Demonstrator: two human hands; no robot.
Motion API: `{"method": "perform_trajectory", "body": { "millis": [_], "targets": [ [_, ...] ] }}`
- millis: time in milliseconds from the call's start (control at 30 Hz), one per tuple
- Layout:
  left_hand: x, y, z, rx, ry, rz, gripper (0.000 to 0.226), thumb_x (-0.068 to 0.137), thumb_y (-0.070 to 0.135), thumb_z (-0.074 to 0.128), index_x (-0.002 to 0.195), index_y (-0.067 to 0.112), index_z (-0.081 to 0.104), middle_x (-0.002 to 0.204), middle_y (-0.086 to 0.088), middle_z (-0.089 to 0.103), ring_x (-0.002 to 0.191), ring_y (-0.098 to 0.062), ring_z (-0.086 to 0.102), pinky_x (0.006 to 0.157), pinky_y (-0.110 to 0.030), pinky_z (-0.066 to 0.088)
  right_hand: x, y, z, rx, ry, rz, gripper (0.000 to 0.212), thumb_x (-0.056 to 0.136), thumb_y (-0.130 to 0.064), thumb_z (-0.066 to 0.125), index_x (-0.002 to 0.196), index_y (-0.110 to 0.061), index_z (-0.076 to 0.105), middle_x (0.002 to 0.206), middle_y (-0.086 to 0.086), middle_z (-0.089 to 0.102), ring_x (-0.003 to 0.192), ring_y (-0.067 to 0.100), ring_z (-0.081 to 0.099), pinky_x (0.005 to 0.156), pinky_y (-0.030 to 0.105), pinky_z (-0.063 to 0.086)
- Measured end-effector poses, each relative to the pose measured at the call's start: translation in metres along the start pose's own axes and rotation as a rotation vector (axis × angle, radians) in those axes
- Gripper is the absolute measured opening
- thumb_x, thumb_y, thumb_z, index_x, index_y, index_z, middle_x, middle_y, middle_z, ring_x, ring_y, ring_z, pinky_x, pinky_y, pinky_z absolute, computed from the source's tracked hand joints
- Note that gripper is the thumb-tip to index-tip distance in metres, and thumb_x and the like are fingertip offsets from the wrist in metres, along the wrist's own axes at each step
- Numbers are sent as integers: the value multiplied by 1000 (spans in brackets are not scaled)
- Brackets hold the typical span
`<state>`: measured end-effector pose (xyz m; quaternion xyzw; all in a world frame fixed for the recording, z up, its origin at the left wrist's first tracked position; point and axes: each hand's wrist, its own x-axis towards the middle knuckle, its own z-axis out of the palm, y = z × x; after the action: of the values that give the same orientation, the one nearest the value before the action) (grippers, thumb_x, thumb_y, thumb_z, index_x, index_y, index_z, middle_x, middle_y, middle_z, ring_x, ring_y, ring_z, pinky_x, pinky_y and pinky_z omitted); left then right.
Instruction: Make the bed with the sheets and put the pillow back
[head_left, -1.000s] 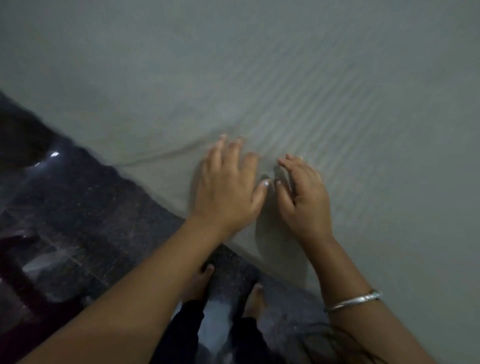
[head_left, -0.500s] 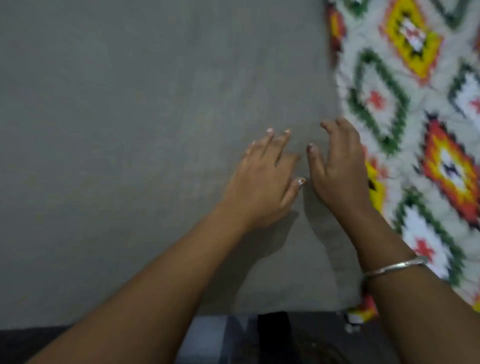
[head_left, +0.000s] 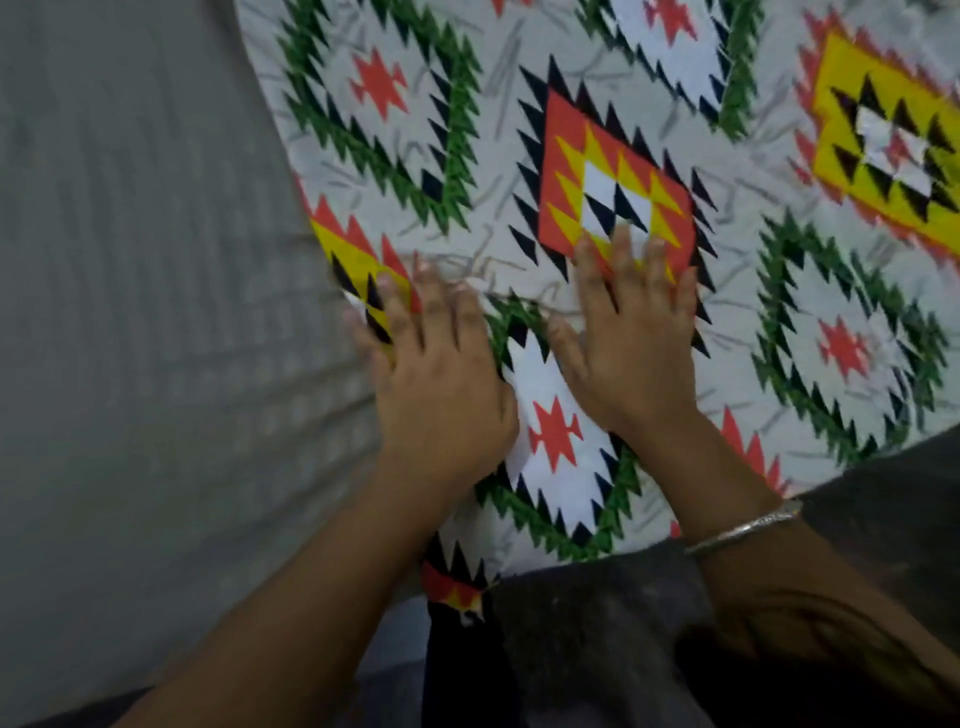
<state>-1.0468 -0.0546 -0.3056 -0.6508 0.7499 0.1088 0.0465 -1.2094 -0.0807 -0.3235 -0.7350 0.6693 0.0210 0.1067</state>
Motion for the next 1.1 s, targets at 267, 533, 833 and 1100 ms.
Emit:
{"method": "perform_trajectory", "body": {
  "millis": [267,533,833,1100],
  "targets": [
    [-3,32,6,46,-78,145,72,85,48,31,146,8,30,153,-15,27,139,-42,22,107,-67,9,-34,34,-4,-78,-101,-109,67,95,-56,21,150,-18,20,157,7,18,144,32,14,113,57,8],
    [19,100,11,3,-126,385,76,85,47,4,150,9,13,158,-10,8,145,-35,4,110,-62,-2,-38,86,-12,-96,-122,-138,65,94,-48,11,150,-16,20,157,4,19,145,28,13,114,52,7],
    [41,196,28,52,-95,503,89,86,66,19,150,5,8,158,-14,1,146,-32,-1,109,-67,0,-44,186,-20,-119,-8,-43,56,97,-43,20,149,-23,24,155,3,26,142,40,19,112,59,7],
    [80,240,17,-111,-3,422,71,88,47,27,149,10,23,156,-12,21,144,-34,14,113,-58,6,-22,235,-45,-103,8,196,72,90,-58,23,152,-24,10,158,16,6,142,46,5,108,66,2]
  ]
}}
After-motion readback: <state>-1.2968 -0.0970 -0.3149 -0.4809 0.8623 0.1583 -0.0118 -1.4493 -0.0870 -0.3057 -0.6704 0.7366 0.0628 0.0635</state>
